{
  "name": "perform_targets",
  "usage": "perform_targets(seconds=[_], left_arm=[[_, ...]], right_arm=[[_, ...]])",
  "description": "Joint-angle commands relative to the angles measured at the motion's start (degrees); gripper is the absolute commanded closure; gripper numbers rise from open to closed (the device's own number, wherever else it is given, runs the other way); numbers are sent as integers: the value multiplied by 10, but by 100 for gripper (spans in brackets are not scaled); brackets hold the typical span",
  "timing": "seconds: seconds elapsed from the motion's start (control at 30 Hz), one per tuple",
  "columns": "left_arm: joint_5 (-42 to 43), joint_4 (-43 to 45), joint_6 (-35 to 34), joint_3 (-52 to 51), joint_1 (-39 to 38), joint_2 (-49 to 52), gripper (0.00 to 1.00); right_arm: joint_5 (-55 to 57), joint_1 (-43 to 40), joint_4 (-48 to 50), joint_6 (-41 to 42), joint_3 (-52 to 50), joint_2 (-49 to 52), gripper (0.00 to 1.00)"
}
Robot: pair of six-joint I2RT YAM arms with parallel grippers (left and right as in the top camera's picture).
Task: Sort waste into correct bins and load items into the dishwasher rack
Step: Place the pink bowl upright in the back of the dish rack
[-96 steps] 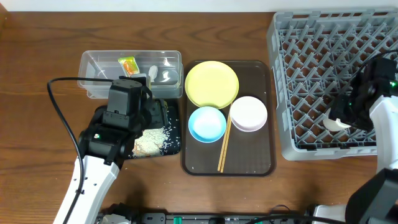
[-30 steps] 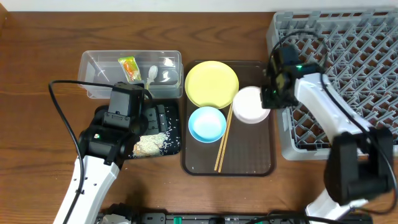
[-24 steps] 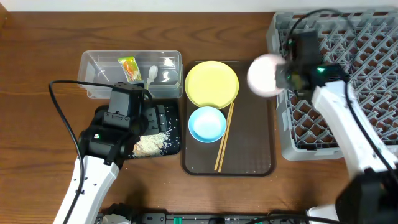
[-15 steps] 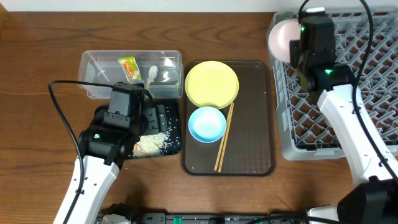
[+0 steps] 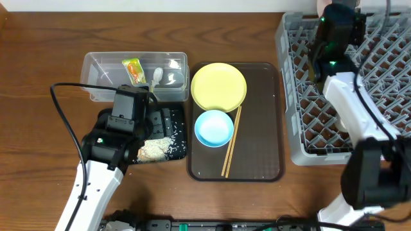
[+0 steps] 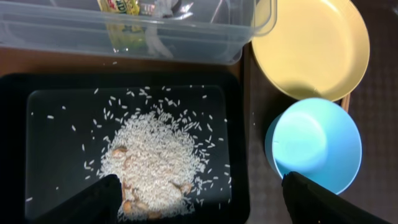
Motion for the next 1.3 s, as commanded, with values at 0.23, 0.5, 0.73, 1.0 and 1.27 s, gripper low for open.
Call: perform_targets(seconds=[0.23, 0.5, 0.73, 1.0, 1.27], left_arm=[[-7, -1, -1, 3, 2, 0, 16], [-7, -1, -1, 3, 2, 0, 15], [-7, -1, -1, 3, 2, 0, 15], [-7, -1, -1, 3, 2, 0, 15], [-7, -1, -1, 3, 2, 0, 16]], right_arm=[[26, 3, 76, -74, 3, 108, 99], [15, 17, 54, -72, 3, 117, 99], [15, 17, 3, -19, 3, 118, 99], [15, 45, -81, 9, 3, 117, 99], [7, 55, -219, 134, 3, 66, 97]])
